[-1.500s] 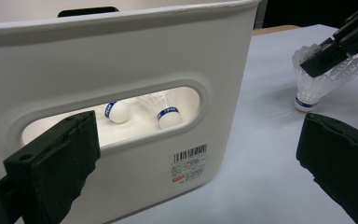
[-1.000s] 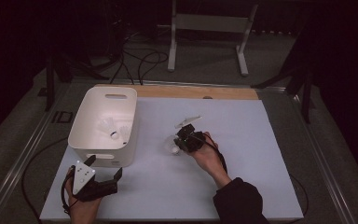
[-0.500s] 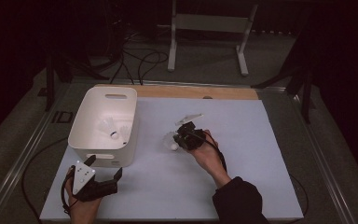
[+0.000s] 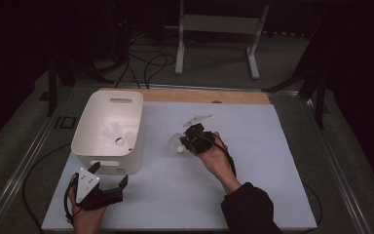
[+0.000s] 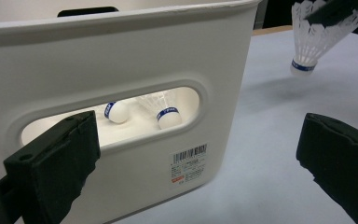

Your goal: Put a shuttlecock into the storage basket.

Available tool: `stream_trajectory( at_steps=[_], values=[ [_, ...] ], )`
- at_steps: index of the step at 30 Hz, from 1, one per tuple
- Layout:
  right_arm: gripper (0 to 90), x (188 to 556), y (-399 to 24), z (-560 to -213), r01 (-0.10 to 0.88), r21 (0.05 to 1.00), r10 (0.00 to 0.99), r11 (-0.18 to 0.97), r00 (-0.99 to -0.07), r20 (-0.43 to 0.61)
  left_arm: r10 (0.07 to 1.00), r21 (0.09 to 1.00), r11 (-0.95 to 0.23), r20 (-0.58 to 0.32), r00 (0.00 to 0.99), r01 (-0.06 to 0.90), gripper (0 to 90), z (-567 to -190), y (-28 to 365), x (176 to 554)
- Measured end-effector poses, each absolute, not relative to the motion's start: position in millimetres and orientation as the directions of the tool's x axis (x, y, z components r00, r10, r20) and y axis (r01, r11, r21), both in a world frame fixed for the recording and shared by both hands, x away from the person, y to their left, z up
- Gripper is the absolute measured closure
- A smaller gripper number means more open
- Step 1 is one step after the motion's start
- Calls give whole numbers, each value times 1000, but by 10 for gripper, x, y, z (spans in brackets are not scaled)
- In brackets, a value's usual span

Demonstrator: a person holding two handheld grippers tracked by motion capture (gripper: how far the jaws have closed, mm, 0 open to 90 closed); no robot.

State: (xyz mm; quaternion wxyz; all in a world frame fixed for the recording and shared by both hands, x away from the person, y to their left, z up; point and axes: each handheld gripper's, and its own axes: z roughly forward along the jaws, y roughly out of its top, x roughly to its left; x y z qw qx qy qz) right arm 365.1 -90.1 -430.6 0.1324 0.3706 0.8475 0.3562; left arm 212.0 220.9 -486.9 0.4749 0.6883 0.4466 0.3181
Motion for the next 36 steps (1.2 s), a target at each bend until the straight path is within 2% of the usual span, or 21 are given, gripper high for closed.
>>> stream_trajectory(
  at_steps=[36],
  values=[
    [892,3767,-870,-4009,516,743,739,426,-672,42,917,938,-148,11,398,313,0,-4867,2210,2119]
  ],
)
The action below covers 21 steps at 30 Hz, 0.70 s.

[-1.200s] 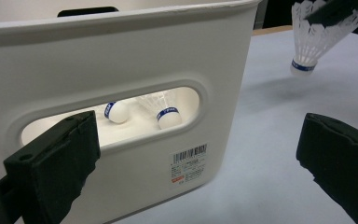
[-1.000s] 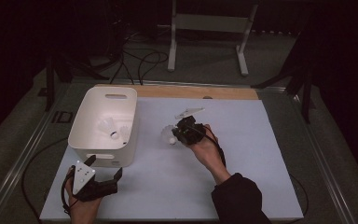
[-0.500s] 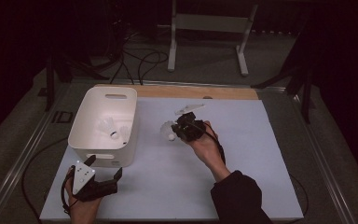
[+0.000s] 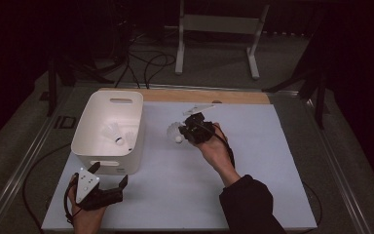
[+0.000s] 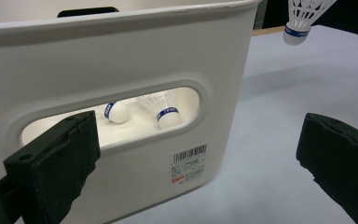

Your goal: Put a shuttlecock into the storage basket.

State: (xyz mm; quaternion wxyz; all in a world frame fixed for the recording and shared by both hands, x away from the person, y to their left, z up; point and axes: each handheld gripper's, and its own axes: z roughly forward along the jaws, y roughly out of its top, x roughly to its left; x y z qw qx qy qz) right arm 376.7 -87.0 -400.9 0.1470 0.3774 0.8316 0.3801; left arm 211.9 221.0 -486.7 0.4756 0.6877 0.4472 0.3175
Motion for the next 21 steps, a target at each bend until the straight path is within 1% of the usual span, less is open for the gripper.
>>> stream_trajectory(
  at_steps=[21],
  values=[
    [892,3816,-841,-3894,513,761,746,396,-664,60,917,938,-148,13,398,312,0,-4869,2207,2120]
  ],
)
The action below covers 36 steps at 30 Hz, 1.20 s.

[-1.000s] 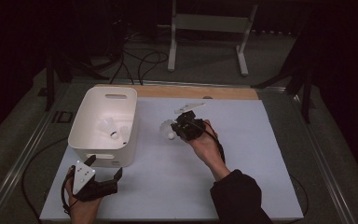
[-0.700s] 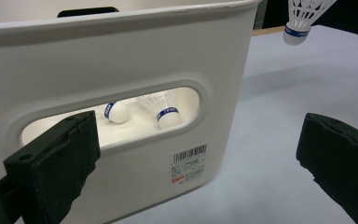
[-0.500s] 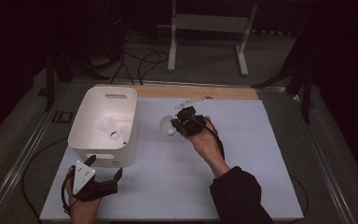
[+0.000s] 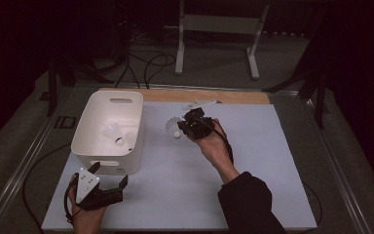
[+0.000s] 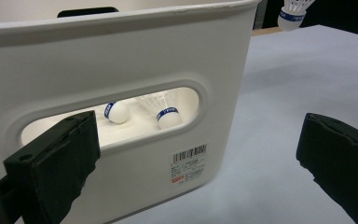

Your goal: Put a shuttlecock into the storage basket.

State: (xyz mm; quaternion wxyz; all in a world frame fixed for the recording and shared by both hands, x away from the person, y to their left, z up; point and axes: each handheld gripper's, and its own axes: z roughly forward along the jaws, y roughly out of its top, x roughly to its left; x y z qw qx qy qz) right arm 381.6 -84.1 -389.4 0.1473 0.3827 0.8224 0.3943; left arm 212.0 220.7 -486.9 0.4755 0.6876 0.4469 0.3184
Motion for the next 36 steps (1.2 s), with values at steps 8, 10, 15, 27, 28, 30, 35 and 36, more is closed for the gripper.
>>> stream_trajectory(
  at_steps=[8,10,15,27,28,30,35,36],
  values=[
    [892,3839,-818,-3858,513,766,747,387,-662,66,917,938,-149,13,399,312,0,-4869,2209,2120],
    [892,3847,-815,-3848,511,767,745,388,-664,65,917,938,-148,12,399,312,0,-4868,2210,2120],
    [892,3858,-806,-3834,513,770,748,379,-660,72,917,938,-149,12,399,312,0,-4869,2209,2120],
    [892,3906,-787,-3772,511,775,752,373,-655,70,918,939,-146,11,397,312,0,-4868,2212,2120],
    [892,3913,-788,-3769,510,775,751,373,-656,70,918,939,-147,11,397,312,0,-4868,2212,2120],
    [892,3920,-784,-3764,513,775,754,370,-653,72,917,939,-147,11,398,311,0,-4869,2210,2120],
    [892,3937,-776,-3752,509,779,754,367,-653,72,918,939,-147,12,397,311,0,-4868,2212,2120],
    [892,3940,-774,-3748,507,780,754,366,-653,70,917,939,-147,12,398,311,0,-4868,2213,2120]
  ],
)
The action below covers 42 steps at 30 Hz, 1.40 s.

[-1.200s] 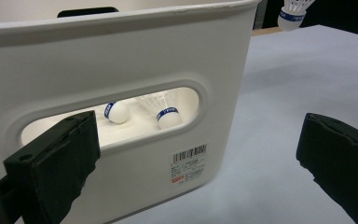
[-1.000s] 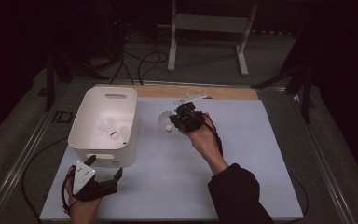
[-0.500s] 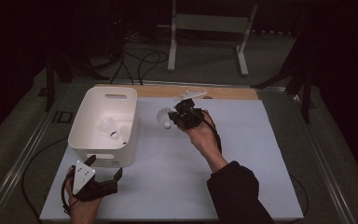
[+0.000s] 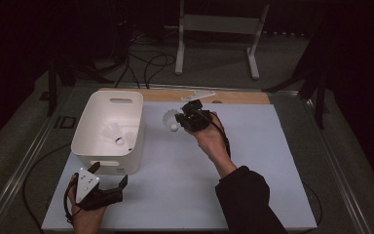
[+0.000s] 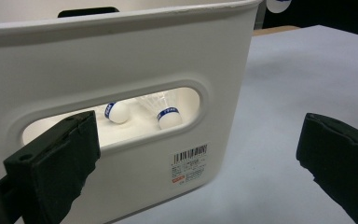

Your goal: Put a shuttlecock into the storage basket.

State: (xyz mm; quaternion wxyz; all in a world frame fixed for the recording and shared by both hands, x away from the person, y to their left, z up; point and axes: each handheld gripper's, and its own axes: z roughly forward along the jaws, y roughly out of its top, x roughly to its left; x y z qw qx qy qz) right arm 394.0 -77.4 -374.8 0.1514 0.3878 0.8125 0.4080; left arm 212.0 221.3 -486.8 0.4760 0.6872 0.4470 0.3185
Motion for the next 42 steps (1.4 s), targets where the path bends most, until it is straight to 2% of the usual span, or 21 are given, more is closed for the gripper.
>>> stream_trajectory(
  at_steps=[42],
  values=[
    [892,4101,-627,-3660,487,790,750,373,-660,53,917,938,-148,12,399,312,0,-4867,2212,2120]
  ],
)
